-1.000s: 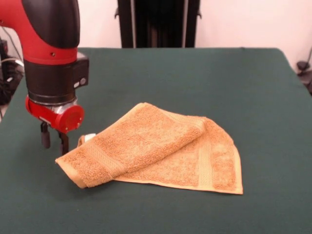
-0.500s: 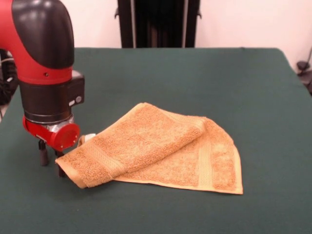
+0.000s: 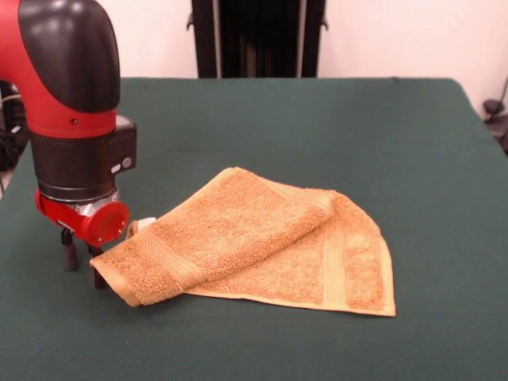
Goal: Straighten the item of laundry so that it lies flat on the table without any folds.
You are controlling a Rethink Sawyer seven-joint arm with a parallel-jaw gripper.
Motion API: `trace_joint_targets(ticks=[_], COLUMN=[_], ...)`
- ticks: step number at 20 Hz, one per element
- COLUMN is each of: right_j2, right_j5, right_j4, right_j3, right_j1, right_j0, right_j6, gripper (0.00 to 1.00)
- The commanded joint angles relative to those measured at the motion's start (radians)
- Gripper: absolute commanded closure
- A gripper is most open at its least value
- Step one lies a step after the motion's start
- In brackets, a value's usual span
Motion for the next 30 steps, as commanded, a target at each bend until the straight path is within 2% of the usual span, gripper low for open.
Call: trace_joint_targets(ticks=[1,11,19,30], right_j2=[0.089,0.101,0.124,0.104], right_j5=[0.102,0.205,0.213,0.235], right_j4=[-0.064,-0.04,-0.048,-0.044], right_j3=[0.012,0.096,0.096,0.095], right_j1=[0.0,-0.139,-0.14,-0.159], right_j0=[0.012,-0.013,-0.036,-0.001], right_j6=[-0.147,-0.185,-0.197,-0.137], gripper=[0.0,0.0,0.0,0.0])
